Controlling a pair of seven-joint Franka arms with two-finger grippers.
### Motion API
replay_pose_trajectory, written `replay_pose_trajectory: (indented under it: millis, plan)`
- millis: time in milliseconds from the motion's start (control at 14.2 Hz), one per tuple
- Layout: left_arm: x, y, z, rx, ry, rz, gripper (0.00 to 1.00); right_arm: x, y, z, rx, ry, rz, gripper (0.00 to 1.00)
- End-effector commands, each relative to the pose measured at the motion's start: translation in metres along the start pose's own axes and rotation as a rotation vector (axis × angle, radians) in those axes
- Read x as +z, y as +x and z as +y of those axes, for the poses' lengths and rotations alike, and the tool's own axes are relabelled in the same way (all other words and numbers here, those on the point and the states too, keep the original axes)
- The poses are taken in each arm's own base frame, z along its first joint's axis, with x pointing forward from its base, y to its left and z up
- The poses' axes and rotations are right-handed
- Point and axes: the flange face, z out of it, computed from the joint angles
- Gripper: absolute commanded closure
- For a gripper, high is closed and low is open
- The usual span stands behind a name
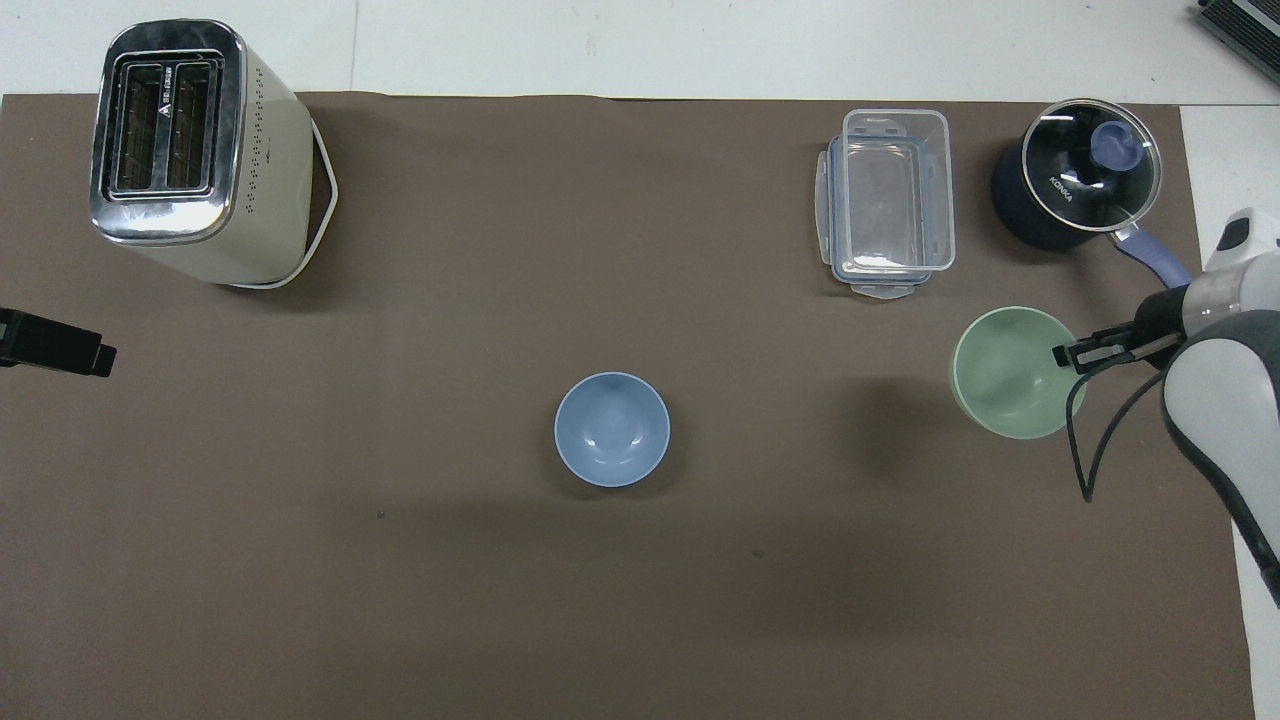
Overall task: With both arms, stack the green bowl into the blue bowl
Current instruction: 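Grip the green bowl rim and carry it toward the blue bowl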
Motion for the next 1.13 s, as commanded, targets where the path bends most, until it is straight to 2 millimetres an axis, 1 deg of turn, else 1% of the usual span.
replay_pose_trajectory:
  millis: [0, 70, 352, 423, 634, 775, 846, 987, 1057]
  plan:
    - [-0.001, -0.009, 0.0, -0.013, 0.01, -0.008, 0.0, -0.022, 0.026, -0.046, 0.047, 0.017, 0.019, 1.0]
    - [-0.001, -0.009, -0.002, -0.016, 0.01, -0.008, 0.0, -0.026, 0.035, -0.066, 0.069, 0.018, 0.024, 1.0]
    - [-0.002, -0.01, -0.005, -0.023, 0.01, -0.008, 0.0, -0.021, 0.051, -0.136, 0.139, 0.031, 0.015, 1.0]
    - [-0.002, -0.01, -0.005, -0.021, 0.01, -0.008, 0.0, -0.018, 0.055, -0.161, 0.162, 0.033, 0.011, 1.0]
    - [-0.002, -0.01, -0.006, -0.024, 0.009, -0.008, 0.0, -0.001, 0.065, -0.233, 0.202, 0.027, 0.013, 1.0]
    - [-0.002, -0.01, -0.005, -0.023, 0.009, -0.008, 0.0, 0.012, 0.069, -0.27, 0.242, 0.035, 0.02, 1.0]
    - [-0.002, -0.01, -0.005, -0.023, 0.009, -0.008, 0.0, 0.016, 0.07, -0.285, 0.256, 0.039, 0.022, 1.0]
    - [-0.002, -0.01, -0.005, -0.023, 0.009, -0.008, 0.0, 0.026, 0.072, -0.305, 0.305, 0.047, 0.026, 1.0]
    - [-0.002, -0.01, -0.006, -0.024, 0.009, -0.008, 0.0, 0.034, 0.073, -0.323, 0.311, 0.051, 0.021, 1.0]
